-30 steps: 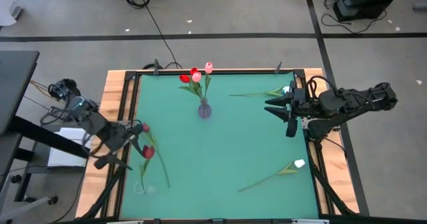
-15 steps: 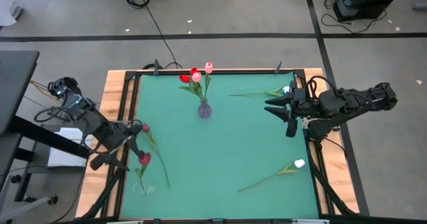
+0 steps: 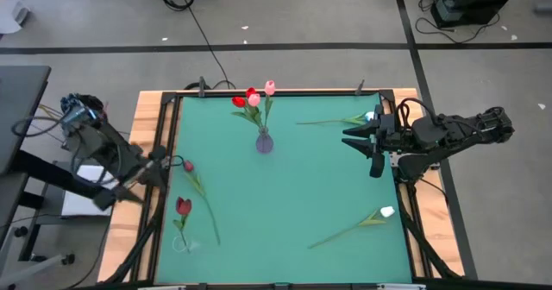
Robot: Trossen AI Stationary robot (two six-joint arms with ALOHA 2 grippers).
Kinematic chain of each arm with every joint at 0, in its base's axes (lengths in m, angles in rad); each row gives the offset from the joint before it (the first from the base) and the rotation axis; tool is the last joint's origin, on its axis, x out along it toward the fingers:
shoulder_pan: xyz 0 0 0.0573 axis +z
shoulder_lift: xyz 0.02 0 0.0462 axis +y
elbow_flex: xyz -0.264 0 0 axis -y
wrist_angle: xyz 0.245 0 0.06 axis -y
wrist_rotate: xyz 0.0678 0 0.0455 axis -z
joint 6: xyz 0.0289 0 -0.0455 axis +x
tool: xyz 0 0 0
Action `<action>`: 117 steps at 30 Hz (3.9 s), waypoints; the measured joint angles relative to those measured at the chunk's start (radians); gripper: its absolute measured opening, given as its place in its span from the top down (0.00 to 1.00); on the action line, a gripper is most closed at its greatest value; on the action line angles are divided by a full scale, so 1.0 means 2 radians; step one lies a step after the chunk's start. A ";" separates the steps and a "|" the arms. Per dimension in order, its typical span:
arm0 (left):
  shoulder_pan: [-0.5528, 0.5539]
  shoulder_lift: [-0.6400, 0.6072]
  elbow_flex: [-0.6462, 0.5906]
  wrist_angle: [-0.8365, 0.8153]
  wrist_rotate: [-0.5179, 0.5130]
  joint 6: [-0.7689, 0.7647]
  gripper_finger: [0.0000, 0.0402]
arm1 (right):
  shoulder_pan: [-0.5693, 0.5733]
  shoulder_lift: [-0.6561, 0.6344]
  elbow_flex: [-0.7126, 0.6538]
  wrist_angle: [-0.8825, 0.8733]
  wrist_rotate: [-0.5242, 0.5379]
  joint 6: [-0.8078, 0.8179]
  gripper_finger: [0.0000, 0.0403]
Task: Sort flowers into vase by color
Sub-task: Put the dark red flower into the transparent vase
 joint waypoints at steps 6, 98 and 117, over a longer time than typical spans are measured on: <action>0.040 -0.003 0.022 -0.052 -0.225 -0.069 0.44 | 0.000 0.000 0.000 0.000 0.000 0.000 0.71; 0.356 0.046 -0.284 -0.055 -0.108 -0.596 0.97 | 0.000 0.000 0.000 0.027 0.000 0.000 0.71; 0.397 -0.025 0.007 -0.073 -0.103 0.043 0.95 | 0.000 0.000 0.000 0.027 0.000 0.000 0.71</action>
